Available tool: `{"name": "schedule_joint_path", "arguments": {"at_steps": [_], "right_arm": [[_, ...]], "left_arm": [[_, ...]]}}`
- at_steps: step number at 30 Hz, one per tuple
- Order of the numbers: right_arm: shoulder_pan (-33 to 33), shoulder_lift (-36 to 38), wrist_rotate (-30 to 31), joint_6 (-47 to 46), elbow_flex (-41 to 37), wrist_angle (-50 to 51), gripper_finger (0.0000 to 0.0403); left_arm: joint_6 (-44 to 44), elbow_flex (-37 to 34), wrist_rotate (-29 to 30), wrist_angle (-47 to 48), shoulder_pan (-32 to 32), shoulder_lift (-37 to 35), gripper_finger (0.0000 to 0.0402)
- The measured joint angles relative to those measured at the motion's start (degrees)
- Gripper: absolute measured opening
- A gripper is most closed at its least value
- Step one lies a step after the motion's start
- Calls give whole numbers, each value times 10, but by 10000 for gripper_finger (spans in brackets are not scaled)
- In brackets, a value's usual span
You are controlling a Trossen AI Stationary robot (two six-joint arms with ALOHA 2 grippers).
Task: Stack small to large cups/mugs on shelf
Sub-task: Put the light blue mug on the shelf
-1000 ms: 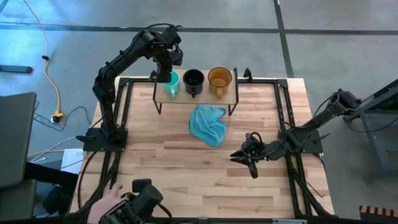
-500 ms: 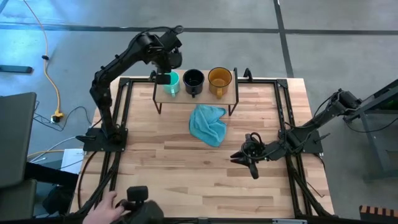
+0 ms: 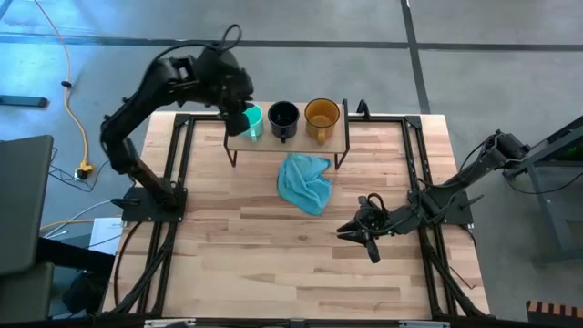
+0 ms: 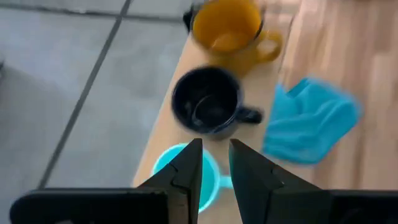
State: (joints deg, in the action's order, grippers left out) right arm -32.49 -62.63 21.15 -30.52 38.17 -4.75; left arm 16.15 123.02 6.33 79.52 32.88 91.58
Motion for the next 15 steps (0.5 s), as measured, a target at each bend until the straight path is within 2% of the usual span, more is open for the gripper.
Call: {"name": "schedule_joint_path", "arguments": {"at_steps": [7,11,15], "right_arm": [[0,0,1,9,0,-33,73],[0,0,10,20,0,-51,73],[0,0,25,32,0,-59,73]], "left_arm": [[-125,-22,-38,-2,-7,-29,69],[-199,-97,-28,-12,-11,-31,69],[-265,-208,37,-53,-24,-32,69]]}}
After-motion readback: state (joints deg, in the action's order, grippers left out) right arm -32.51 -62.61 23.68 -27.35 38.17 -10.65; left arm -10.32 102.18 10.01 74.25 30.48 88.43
